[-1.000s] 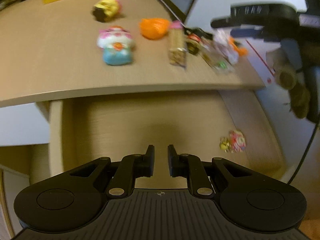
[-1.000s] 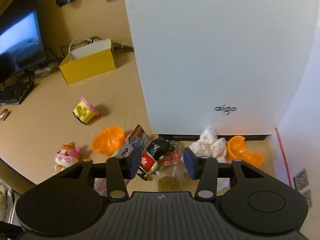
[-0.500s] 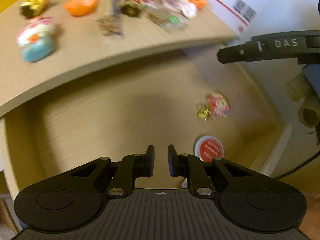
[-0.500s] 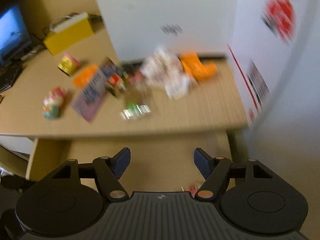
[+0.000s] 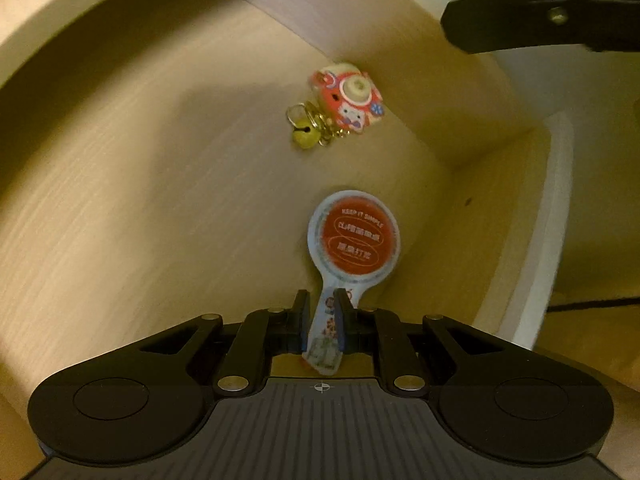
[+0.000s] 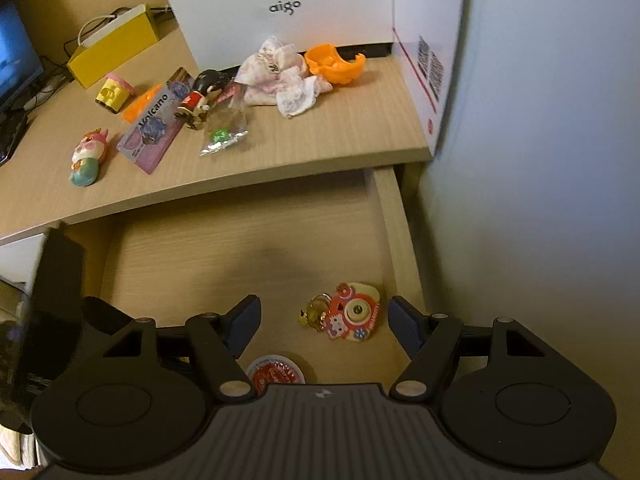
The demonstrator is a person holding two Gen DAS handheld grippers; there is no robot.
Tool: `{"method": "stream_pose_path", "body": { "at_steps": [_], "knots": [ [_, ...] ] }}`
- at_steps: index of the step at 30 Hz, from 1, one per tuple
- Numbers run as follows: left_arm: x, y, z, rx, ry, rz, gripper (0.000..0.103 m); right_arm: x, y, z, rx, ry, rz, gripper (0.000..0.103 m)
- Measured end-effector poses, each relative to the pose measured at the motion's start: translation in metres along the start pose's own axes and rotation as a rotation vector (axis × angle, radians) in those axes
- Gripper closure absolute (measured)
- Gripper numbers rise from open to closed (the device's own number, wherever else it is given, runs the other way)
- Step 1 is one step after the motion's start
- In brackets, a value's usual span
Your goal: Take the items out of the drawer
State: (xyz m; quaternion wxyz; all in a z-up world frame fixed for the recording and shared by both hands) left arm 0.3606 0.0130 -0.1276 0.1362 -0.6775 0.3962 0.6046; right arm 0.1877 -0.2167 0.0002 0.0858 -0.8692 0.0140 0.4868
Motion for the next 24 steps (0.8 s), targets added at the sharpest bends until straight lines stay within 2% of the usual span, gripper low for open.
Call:
{"method": "stream_pose_path", "body": {
  "at_steps": [6,10,12,15,18,19,20,24],
  "knots": [
    [0.008,0.012,-0.01,0.038,-0.016,-0.013,0.088,0.002,0.002,0.007,0.018,-0.005,-0.018,0.032],
    [0.008,0.015,-0.013,0.032,0.021,-0.072,0.065,0.004,0.002,0.01,0.03,-0.005,-0.015,0.032],
    [0.007,0.015,-0.012,0.031,0.047,-0.109,0.061,0.004,0.002,0.009,0.032,0.001,-0.014,0.032],
    [-0.001,0.01,-0.012,0.029,0.107,-0.194,0.061,0.003,0.004,0.007,0.044,0.014,-0.012,0.032],
    [-0.007,0.0,-0.017,0.019,0.187,-0.309,0.071,0.004,0.005,0.007,0.054,0.02,-0.009,0.032],
    [-0.008,-0.001,-0.018,0.023,0.216,-0.31,0.071,0.004,0.005,0.007,0.056,0.021,-0.009,0.032],
    [-0.01,-0.002,-0.017,0.032,0.242,-0.276,0.071,0.004,0.005,0.007,0.058,0.022,-0.01,0.032],
    [-0.014,0.012,-0.012,0.114,0.246,-0.173,0.07,0.004,0.004,0.006,0.055,0.028,-0.017,0.032]
  ]
}}
Point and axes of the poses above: each gripper's, at about its wrist camera, not at the fingertips, and x roughly the way its jaws point, y to its right, z to its underside, the point moved 4 cm from there along x, roughly the way its jaws point, and after that the axes turned 4 degrees about y, right-handed, at the moved point
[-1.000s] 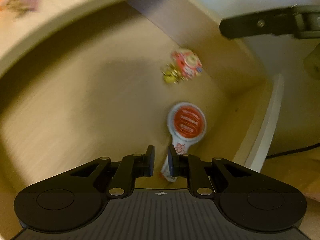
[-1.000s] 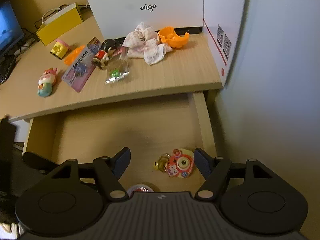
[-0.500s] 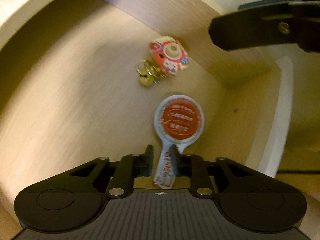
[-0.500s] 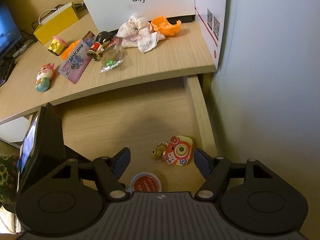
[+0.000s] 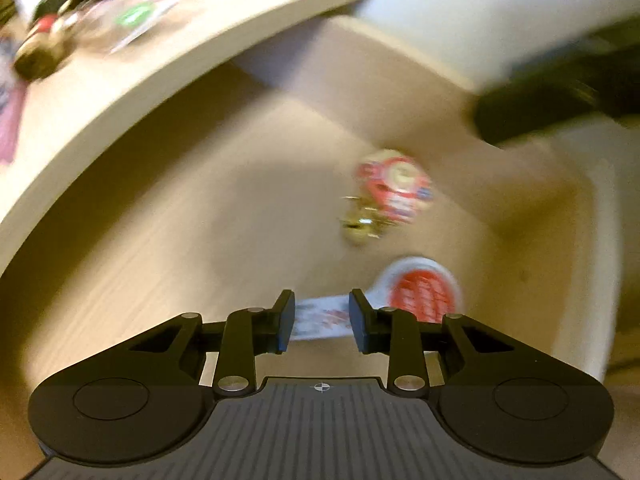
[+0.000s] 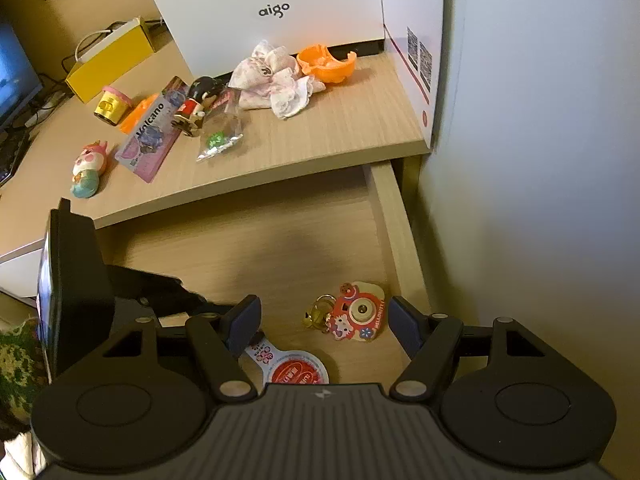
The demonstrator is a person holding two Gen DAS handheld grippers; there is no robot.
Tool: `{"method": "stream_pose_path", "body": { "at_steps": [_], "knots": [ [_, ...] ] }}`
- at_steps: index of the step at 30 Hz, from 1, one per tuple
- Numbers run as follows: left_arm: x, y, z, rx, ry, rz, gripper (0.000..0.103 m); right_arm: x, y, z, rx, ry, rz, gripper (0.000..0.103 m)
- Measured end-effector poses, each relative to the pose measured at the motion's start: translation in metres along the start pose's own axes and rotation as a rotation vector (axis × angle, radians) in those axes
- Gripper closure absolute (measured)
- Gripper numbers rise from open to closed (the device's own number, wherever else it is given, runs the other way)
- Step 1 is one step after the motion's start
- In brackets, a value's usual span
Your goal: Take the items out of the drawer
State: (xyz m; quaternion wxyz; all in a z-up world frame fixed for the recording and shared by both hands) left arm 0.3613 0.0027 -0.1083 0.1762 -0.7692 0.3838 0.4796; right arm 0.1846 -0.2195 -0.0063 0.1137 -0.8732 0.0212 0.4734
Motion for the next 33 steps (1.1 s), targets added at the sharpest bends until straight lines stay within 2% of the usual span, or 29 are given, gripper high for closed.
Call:
{"method": "stream_pose_path", "body": {
  "at_steps": [2,5,8,21,25,29,33],
  "knots": [
    [-0.005,0.009,0.0,0.077,0.001,0.027,0.07,-0.001,0.0,-0.001,0.0,0.006,-0.001,0.032],
    [-0.008,0.022,0.01,0.165,-0.021,0.001,0.07,-0.002,0.001,-0.002,0.002,0.009,0.003,0.032],
    [-0.005,0.019,0.012,0.184,-0.039,-0.014,0.07,-0.002,0.002,-0.002,0.007,0.008,0.007,0.032],
    [0.009,0.019,0.008,0.103,-0.006,0.041,0.07,0.0,0.007,-0.001,0.025,0.004,0.01,0.032],
    [0.015,0.02,0.009,0.104,-0.015,0.013,0.071,0.003,0.009,0.0,0.038,-0.002,0.017,0.032],
    [0.014,0.0,0.015,0.046,-0.042,-0.065,0.072,0.003,0.01,0.0,0.045,-0.002,0.019,0.032],
    [0.006,-0.026,0.034,-0.026,-0.076,-0.139,0.077,0.004,0.01,0.0,0.05,-0.004,0.018,0.032]
  ]
}}
Point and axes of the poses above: each gripper's, at about its wrist camera, not at the fingertips, and x roughly the way its jaws point, y to its right, z to its underside, the point moved 4 cm from there along x, roughly the way its jaws point, and after that the axes turned 4 degrees about y, right-handed, at the moved point
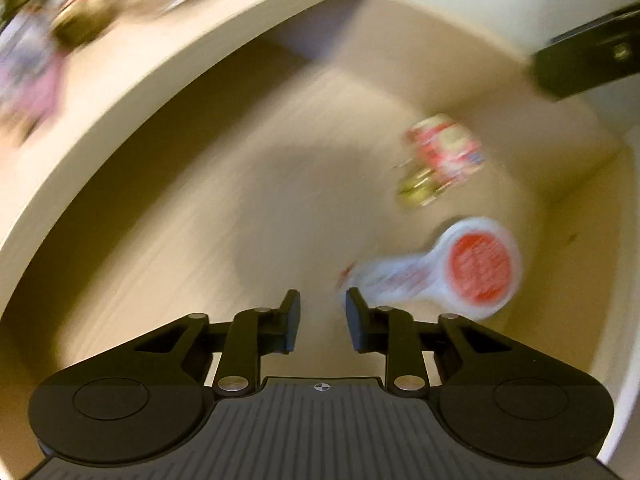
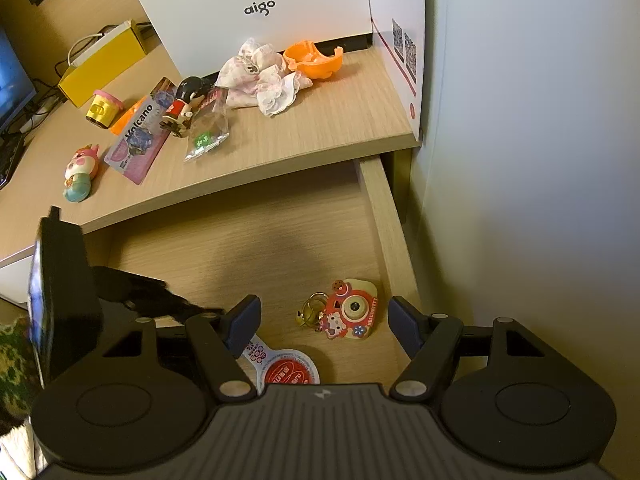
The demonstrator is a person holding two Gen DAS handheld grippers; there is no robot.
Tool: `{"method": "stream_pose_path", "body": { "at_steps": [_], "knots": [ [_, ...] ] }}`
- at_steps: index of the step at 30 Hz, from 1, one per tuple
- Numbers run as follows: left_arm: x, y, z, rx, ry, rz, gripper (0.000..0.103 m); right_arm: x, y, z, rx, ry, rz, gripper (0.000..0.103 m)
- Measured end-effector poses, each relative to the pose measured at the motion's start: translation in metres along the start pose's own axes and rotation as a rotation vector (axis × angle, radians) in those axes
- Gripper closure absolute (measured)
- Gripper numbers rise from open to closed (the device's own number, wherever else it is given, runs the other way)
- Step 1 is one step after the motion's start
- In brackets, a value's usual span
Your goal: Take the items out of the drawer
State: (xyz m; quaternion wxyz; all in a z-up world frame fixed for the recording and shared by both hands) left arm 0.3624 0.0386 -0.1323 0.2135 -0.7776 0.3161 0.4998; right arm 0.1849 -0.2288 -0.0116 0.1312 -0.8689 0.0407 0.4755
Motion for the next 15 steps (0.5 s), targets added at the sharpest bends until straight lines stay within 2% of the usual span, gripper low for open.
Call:
{"method": "stream_pose_path", "body": {
  "at_steps": [2,5,7,12,15],
  "knots": [
    [-0.007,-0.008,0.011,-0.009,0.013,-0.007,0.079,0.0,0.0,-0.001,0.003,0.001,-0.002,0.032],
    [-0.023,0.001,0.016,0.069,0.063,0.081,0.079,0.001,-0.001,-0.002,0.009,0.001,-0.004,0.032],
    [-0.027,0.016,0.015,0.168,0.069,0.115,0.076,0.003,-0.001,-0.003,0.014,-0.003,-0.007,0.032],
    [-0.02,0.058,0.004,0.439,0.125,0.058,0.075,0.003,-0.007,-0.006,0.011,-0.003,-0.019,0.032],
    [-0.014,0.078,0.001,0.596,0.148,0.083,0.076,0.0,-0.008,-0.007,0.009,0.003,-0.02,0.032]
  ]
}}
Point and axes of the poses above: each gripper's, at about its wrist camera, not at the fingertips, and x roughly the way its jaws point, y to its right, z to its underside, the point moved 4 cm from there along x, roughly the way its jaws point, and after that the axes turned 4 degrees about y, right-handed, at the moved point
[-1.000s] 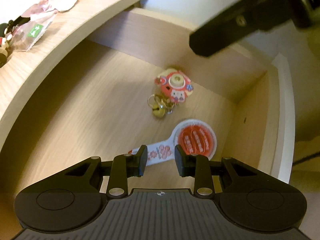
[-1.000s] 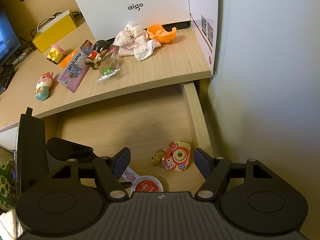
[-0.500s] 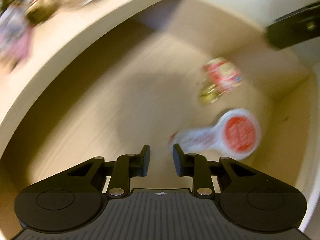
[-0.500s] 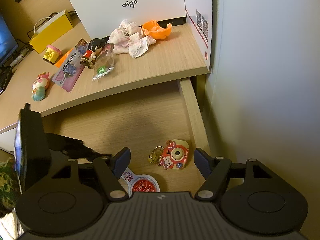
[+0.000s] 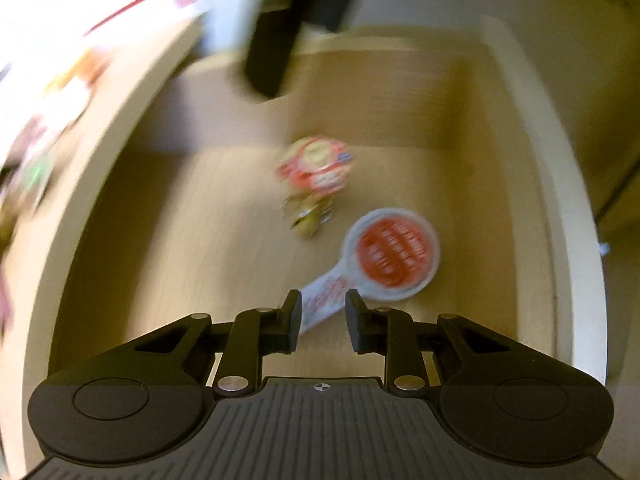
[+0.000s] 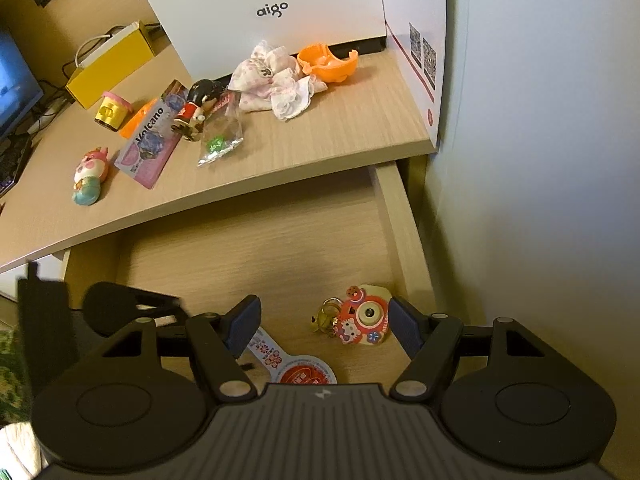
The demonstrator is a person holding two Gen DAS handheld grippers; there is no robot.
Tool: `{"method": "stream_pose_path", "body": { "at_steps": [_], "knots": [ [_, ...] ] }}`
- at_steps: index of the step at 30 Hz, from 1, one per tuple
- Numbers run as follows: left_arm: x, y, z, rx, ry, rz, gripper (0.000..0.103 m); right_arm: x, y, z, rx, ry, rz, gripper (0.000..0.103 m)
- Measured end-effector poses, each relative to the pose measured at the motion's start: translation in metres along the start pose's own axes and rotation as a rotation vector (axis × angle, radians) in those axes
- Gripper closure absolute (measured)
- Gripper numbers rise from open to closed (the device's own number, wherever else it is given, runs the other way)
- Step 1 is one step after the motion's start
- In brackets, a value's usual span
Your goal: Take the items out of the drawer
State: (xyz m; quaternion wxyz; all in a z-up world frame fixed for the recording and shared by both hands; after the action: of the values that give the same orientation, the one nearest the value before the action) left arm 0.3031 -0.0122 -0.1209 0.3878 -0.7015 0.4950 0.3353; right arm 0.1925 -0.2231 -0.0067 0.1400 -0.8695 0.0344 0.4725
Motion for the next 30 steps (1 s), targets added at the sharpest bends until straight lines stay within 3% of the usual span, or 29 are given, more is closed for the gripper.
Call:
{"method": "stream_pose_path", "body": {
  "at_steps": [3,12,16,20,24,30],
  "knots": [
    [0.008,0.002,-0.007,0.071,-0.006,0.01,0.077,-0.004,0.001,-0.002,-0.001,0.01,0.001,0.032],
    [0.017,-0.015,-0.017,-0.01,-0.029,0.157,0.082,-0.003,0.01,-0.005,0.028,0.015,0.022,0.032],
    [0.019,-0.027,-0.008,-0.079,-0.068,0.091,0.08,-0.002,0.013,-0.007,0.028,0.016,0.029,0.032],
    [0.017,-0.041,0.019,-0.23,-0.109,-0.014,0.081,-0.001,0.017,-0.011,0.04,0.021,0.029,0.032],
    [-0.002,-0.041,0.041,-0.32,-0.11,-0.043,0.08,0.006,0.018,-0.013,0.047,0.008,0.015,0.032],
    [-0.034,-0.062,0.07,-0.721,-0.086,-0.037,0.081,0.047,0.005,0.001,0.041,-0.169,-0.054,0.03]
  ]
}}
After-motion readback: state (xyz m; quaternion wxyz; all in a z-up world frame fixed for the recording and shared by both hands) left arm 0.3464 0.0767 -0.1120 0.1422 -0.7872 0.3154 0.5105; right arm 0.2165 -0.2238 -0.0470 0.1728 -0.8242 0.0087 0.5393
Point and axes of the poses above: each gripper's, at about its wrist camera, not at the fingertips, and x roughly the way its jaws point, y to its right, z to its underside, the point moved 4 cm from there along x, roughly the way its jaws point, and after that the axes turned 4 degrees about y, right-handed, at the moved point
